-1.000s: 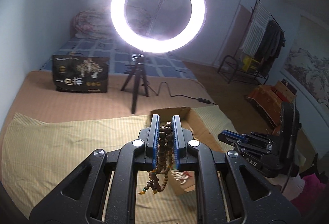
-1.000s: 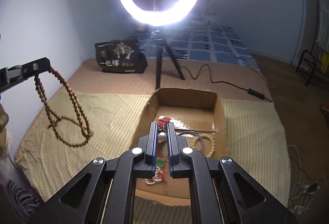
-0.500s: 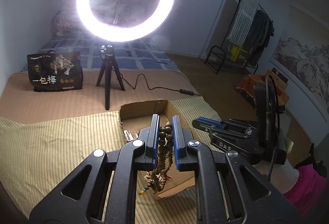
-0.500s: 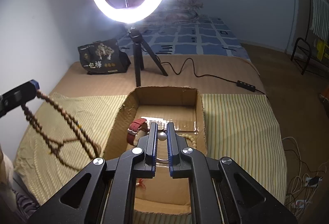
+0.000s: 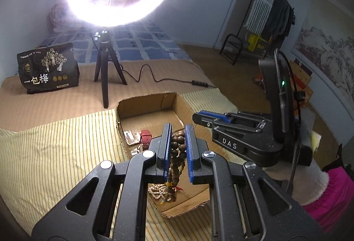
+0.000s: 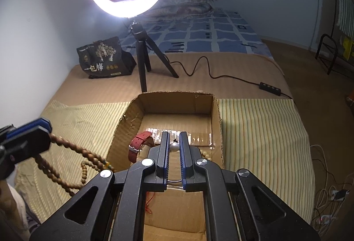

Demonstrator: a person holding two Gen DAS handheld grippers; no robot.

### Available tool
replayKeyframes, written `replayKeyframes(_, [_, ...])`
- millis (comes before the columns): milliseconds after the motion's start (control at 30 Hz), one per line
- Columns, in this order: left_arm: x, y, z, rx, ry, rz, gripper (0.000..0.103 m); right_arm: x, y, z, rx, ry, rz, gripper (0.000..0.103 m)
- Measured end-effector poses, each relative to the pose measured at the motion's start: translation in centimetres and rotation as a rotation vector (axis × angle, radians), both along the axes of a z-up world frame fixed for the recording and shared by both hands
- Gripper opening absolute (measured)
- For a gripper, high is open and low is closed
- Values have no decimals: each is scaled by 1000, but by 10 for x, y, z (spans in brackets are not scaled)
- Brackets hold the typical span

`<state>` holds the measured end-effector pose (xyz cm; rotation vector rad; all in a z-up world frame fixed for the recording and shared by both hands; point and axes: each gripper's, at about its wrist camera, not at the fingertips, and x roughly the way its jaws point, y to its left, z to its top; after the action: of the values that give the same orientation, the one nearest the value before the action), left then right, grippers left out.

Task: Organize jewelry
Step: 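Lift and carry the bead necklace and pearl over the cardboard box, then open both tools to drop the necklace and pearl into the box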

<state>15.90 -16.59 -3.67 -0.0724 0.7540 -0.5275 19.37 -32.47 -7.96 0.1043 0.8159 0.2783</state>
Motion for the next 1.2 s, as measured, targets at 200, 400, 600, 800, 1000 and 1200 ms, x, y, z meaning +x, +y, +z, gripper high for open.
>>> replayKeyframes(200, [4,-5,-12,23,22,3,11,5,-1,-7,1,25,-4,7])
replayKeyframes(400, [5,-12,-21,56,36,-4,11,8,-2,-13,-2,44,-4,7])
replayKeyframes(600, [7,-14,-24,69,45,-9,11,7,-2,-15,1,56,1,7])
replayKeyframes(800, [9,-13,-27,71,60,-9,11,7,0,-18,-6,64,4,7])
replayKeyframes(1000, [9,-12,-27,86,56,9,11,6,-1,-19,-23,65,-7,14])
replayKeyframes(1200, [6,-11,-29,113,40,23,46,5,-2,-19,-31,64,-23,33])
